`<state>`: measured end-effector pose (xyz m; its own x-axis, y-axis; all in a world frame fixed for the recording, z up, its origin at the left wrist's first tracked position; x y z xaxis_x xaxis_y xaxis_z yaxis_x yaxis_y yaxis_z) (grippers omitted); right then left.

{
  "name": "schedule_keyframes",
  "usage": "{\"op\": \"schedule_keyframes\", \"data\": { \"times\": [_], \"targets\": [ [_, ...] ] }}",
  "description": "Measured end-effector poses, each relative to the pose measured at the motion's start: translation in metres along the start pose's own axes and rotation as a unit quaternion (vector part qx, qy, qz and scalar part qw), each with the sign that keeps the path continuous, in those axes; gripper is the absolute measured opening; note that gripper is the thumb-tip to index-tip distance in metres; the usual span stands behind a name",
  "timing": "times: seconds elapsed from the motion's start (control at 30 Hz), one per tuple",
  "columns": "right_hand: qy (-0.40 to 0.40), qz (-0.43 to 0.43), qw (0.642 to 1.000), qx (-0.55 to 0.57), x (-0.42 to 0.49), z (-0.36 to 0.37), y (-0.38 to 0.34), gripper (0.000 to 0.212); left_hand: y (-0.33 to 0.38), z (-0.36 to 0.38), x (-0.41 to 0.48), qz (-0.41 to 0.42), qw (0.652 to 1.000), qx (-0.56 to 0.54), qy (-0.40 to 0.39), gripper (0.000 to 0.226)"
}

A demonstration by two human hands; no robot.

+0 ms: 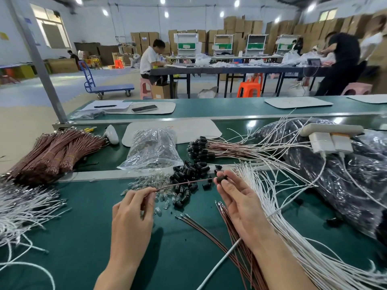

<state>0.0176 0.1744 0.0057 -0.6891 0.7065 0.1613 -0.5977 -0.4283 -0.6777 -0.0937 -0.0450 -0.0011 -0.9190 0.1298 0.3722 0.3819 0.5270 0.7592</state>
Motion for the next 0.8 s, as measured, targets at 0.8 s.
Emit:
{"op": "schedule_keyframes", "data": {
  "times": [0.8],
  "targets": [
    [-0.233,-0.185,0.805,-0.514,-0.024,0.016,0.020,0.041,0.019,0.019,-0.017,0.043,0.990,-0.028,-0.130,0.021]
  ]
}}
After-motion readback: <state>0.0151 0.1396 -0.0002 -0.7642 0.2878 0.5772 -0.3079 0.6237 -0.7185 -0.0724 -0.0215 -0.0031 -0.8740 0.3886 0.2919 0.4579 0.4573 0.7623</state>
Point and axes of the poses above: each hand's wrist, its own x-axis towards the middle knuckle, its own z-axis out of the palm, y = z × x, the point moved 3 cm from there along x, towards the middle knuckle, and after that the axes turned 15 degrees about -z, right-handed, at the moved point
